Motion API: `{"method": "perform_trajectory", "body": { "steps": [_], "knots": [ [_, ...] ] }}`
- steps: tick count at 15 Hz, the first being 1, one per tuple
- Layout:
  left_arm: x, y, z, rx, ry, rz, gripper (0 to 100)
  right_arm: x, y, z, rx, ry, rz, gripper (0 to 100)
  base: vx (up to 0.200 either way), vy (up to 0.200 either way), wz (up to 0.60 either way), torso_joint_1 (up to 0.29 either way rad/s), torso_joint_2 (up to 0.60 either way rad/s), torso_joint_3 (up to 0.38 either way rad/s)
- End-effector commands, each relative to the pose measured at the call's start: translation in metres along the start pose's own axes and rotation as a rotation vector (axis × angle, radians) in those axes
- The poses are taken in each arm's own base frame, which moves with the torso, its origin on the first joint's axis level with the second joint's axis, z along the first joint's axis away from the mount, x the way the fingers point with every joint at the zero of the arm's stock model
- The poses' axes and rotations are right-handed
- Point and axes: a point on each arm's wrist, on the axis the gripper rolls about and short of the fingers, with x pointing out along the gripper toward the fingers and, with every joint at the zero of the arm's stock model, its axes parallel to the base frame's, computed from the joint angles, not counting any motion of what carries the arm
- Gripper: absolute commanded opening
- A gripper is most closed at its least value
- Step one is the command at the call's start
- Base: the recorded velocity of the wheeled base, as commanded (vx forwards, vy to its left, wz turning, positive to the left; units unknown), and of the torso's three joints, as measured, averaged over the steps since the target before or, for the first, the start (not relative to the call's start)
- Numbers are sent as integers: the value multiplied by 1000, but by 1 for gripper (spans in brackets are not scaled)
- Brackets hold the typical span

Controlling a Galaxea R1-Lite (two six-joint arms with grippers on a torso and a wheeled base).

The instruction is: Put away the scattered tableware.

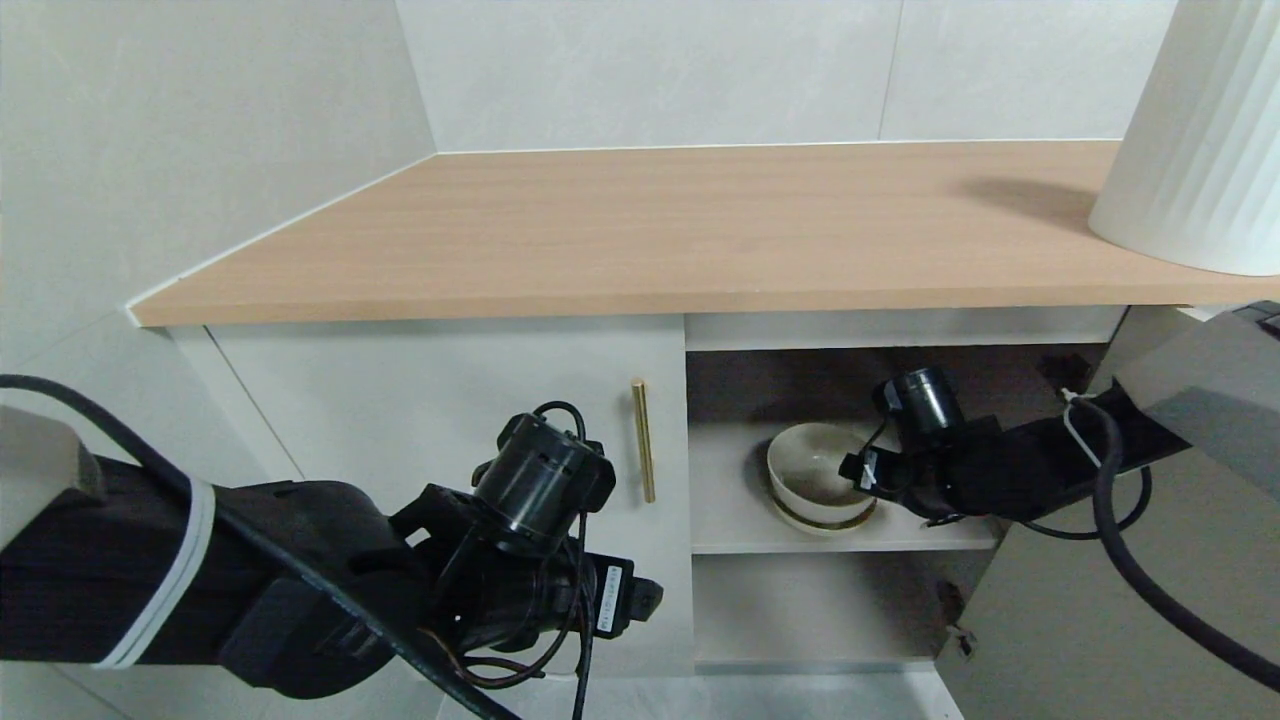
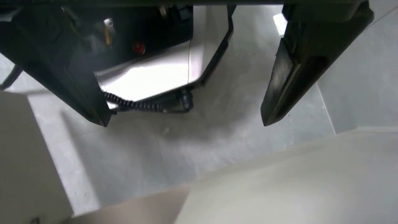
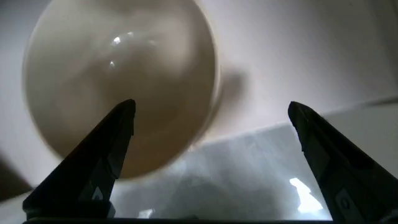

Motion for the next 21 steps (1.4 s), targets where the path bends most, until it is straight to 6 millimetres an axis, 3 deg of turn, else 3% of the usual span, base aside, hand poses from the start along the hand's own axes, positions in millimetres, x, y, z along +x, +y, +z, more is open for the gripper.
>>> {"method": "perform_trajectory", "body": {
  "steps": [1, 2, 3, 5, 9, 11, 13, 18, 21],
  "knots": [
    [-21, 10, 10, -36, -67, -3, 100, -35, -3, 12, -13, -16, 21, 100, 0, 0, 0, 0, 0, 0],
    [-26, 14, 13, -47, -86, 0, 100, -43, -5, 14, -30, -14, 25, 100, 0, 0, 0, 0, 0, 0],
    [-51, 31, 23, -95, -162, 11, 100, -84, -15, 21, -86, 1, 74, 100, 0, 0, 0, 0, 0, 0],
    [-81, 50, 22, -133, -238, 24, 100, -134, -27, 13, -146, 31, 184, 100, 0, 0, 0, 0, 0, 0],
    [-104, 60, -3, -115, -252, 27, 100, -185, -44, -6, -186, 17, 259, 100, 0, 0, 0, 0, 0, 0],
    [-115, 64, -6, -121, -282, 27, 100, -205, -48, -13, -216, 39, 278, 100, 0, 0, 0, 0, 0, 0],
    [-114, 66, -5, -124, -282, 33, 100, -215, -53, -21, -242, 74, 292, 100, 0, 0, 0, 0, 0, 0],
    [-99, 62, 4, -115, -256, 44, 100, -219, -55, -26, -258, 80, 303, 100, 0, 0, 0, 0, 0, 0],
    [-96, 62, 4, -113, -248, 57, 100, -215, -55, -29, -290, 91, 295, 100, -200, 0, 0, 12, 5, 1]
  ]
}}
